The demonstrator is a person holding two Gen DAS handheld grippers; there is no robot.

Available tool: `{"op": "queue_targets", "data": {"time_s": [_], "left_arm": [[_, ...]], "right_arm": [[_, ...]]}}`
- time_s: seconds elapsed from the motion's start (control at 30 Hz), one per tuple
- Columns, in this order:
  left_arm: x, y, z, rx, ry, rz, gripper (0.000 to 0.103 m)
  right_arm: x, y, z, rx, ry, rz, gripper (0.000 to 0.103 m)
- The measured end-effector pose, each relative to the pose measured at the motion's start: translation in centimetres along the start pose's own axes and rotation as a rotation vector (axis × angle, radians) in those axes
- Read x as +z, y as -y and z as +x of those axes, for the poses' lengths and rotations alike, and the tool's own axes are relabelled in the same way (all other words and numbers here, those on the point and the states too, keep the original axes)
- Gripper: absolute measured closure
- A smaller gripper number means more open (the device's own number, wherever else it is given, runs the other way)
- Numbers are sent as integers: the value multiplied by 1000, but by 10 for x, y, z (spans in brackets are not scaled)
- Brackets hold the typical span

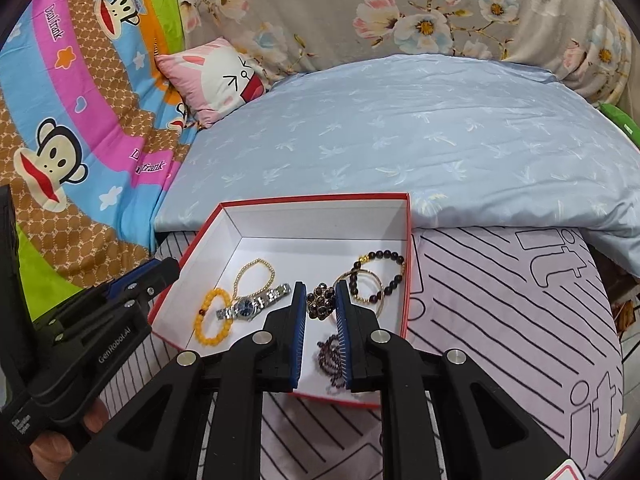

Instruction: Organize jewelry

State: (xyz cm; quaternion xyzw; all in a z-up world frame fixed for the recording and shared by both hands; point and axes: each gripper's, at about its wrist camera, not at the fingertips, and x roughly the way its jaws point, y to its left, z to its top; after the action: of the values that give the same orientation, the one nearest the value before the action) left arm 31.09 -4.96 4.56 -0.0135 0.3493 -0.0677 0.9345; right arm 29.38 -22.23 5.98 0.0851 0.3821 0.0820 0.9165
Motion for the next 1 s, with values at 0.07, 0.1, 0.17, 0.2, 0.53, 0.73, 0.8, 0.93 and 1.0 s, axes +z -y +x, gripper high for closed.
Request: {"op": "queue_targets", "data": {"time_s": [0.07,0.1,0.17,0.2,0.53,0.73,0.8,0.93,1.0], "left_arm": [[2,1,7,5,-4,4,85],[2,1,10,5,-7,2,85],[2,-1,17,11,-15,0,85],[2,-1,20,13,-19,0,85],[1,-1,42,17,-47,3,84],[1,5,43,25,-50,8,68],[1,5,39,31,-44,4,67],[0,6,28,26,-36,5,67],[-1,6,20,25,-32,2,67]], "right_arm": [[3,1,6,1,-5,4,89],[4,2,10,4,-10,4,89],[5,1,16,-4,-16,-3,89],[5,1,19,-6,-20,-5,89],[6,5,42,-20,-49,6,89],[9,5,39,-36,-36,2,82],[8,6,34,-34,-29,3,78],[4,3,20,-35,-19,0,77],[1,3,12,-35,-16,-1,77]]}}
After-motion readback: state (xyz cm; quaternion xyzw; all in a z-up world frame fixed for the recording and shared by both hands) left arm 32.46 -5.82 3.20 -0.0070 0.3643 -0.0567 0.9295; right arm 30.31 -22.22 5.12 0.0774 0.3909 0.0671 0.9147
